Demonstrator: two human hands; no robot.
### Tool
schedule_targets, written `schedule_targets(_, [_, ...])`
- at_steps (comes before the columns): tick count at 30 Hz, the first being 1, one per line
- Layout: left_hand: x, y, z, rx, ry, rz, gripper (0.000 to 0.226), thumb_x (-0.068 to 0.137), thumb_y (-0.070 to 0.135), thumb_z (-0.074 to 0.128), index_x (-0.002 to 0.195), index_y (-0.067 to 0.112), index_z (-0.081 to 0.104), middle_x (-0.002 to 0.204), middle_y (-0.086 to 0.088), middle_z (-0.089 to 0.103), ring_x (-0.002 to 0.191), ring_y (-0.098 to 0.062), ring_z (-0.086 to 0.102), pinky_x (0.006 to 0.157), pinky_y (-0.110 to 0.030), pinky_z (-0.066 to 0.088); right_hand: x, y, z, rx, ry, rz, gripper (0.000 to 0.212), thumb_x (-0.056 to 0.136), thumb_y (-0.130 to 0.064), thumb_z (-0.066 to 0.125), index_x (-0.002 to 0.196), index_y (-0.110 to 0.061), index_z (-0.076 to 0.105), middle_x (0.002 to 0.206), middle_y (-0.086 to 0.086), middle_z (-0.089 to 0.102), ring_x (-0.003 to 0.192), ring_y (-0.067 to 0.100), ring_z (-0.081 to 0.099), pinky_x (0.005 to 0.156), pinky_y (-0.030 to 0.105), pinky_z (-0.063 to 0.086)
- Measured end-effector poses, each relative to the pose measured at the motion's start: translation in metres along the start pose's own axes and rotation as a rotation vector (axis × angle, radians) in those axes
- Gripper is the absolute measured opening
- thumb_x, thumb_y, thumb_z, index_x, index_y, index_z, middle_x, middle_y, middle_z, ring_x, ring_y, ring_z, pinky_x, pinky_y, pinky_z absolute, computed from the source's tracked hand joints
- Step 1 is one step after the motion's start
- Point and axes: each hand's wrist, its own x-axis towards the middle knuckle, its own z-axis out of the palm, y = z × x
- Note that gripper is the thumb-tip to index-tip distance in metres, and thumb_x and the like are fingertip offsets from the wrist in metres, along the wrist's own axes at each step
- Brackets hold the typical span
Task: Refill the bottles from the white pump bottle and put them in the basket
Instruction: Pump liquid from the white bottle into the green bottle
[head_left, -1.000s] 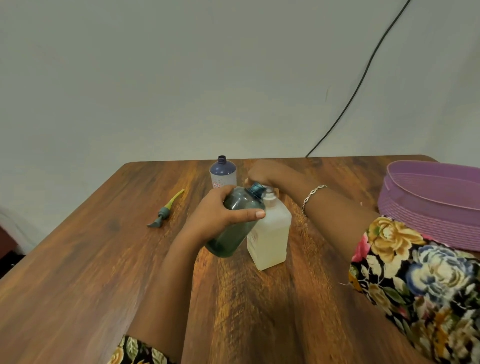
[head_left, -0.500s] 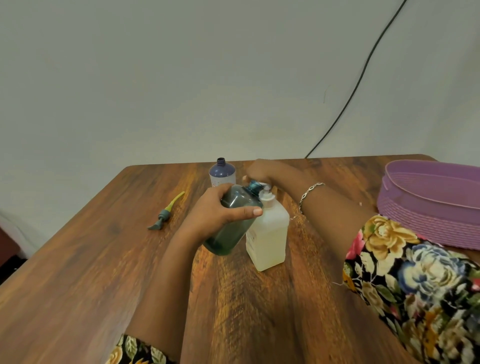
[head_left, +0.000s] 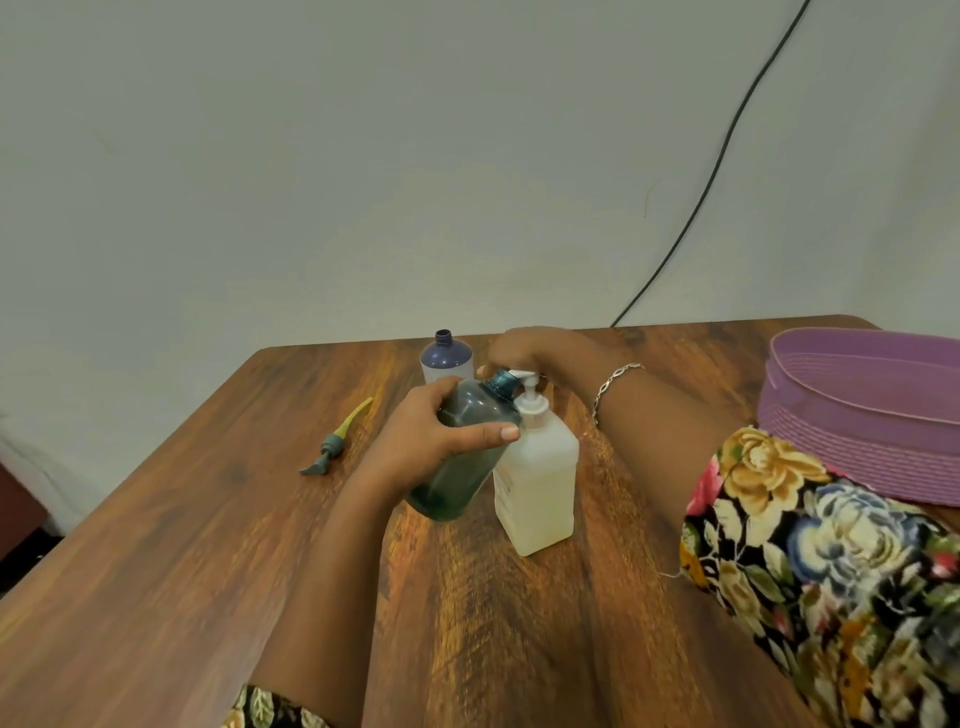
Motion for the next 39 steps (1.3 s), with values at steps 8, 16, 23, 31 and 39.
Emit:
schedule_targets(8, [0.003, -0.006, 0.008, -0.003, -0.029, -0.001, 0.083, 0.043, 0.068, 0.066, 0.111, 0.020, 0.058, 0.101, 0.004, 0.065, 0.091, -0.014, 0.063, 0.079, -0.027, 0.053, 0.011, 0.014, 0.012, -0.098, 0.169, 0.081, 0.032, 0.096, -0.020, 0.044, 0.065, -0.011, 0.047, 0.065, 0.005, 0.049, 0.053, 0.015, 0.045, 0.045, 0.025, 0.033])
schedule_targets(16, [0.003, 0.002, -0.001, 0.003, 0.014, 0.001, 0.069, 0.053, 0.060, 0.079, 0.106, 0.023, 0.057, 0.100, 0.004, 0.064, 0.090, -0.015, 0.061, 0.074, -0.024, 0.049, -0.006, 0.003, -0.005, 0.207, 0.025, 0.046, 0.023, 0.097, -0.024, 0.047, 0.083, -0.005, 0.050, 0.074, 0.011, 0.052, 0.060, 0.021, 0.050, 0.050, 0.029, 0.042])
schedule_targets(23, [0.005, -0.002, 0.006, 0.045, 0.004, -0.011, 0.077, 0.053, 0.061, 0.077, 0.115, 0.021, 0.055, 0.103, 0.006, 0.061, 0.092, -0.010, 0.059, 0.072, -0.019, 0.047, 0.012, 0.008, 0.010, 0.035, 0.150, 0.090, 0.028, 0.097, -0.018, 0.042, 0.074, -0.004, 0.051, 0.072, 0.008, 0.051, 0.056, 0.015, 0.046, 0.050, 0.024, 0.036])
schedule_targets(31, [0.002, -0.002, 0.004, -0.017, 0.017, -0.024, 0.084, 0.045, 0.066, 0.077, 0.112, 0.020, 0.056, 0.105, 0.003, 0.064, 0.095, -0.016, 0.061, 0.081, -0.028, 0.052, -0.006, 0.001, -0.001, 0.198, 0.058, 0.052, 0.024, 0.097, -0.021, 0.044, 0.079, -0.007, 0.048, 0.068, 0.007, 0.048, 0.056, 0.017, 0.045, 0.049, 0.026, 0.039])
schedule_targets(39, [0.002, -0.006, -0.001, 0.006, 0.027, -0.015, 0.087, 0.042, 0.067, 0.069, 0.114, 0.020, 0.055, 0.105, 0.003, 0.062, 0.095, -0.016, 0.061, 0.080, -0.029, 0.052, 0.000, -0.007, 0.005, 0.059, 0.036, 0.016, 0.019, 0.097, -0.017, 0.041, 0.086, -0.004, 0.050, 0.079, 0.012, 0.052, 0.058, 0.017, 0.045, 0.052, 0.026, 0.037])
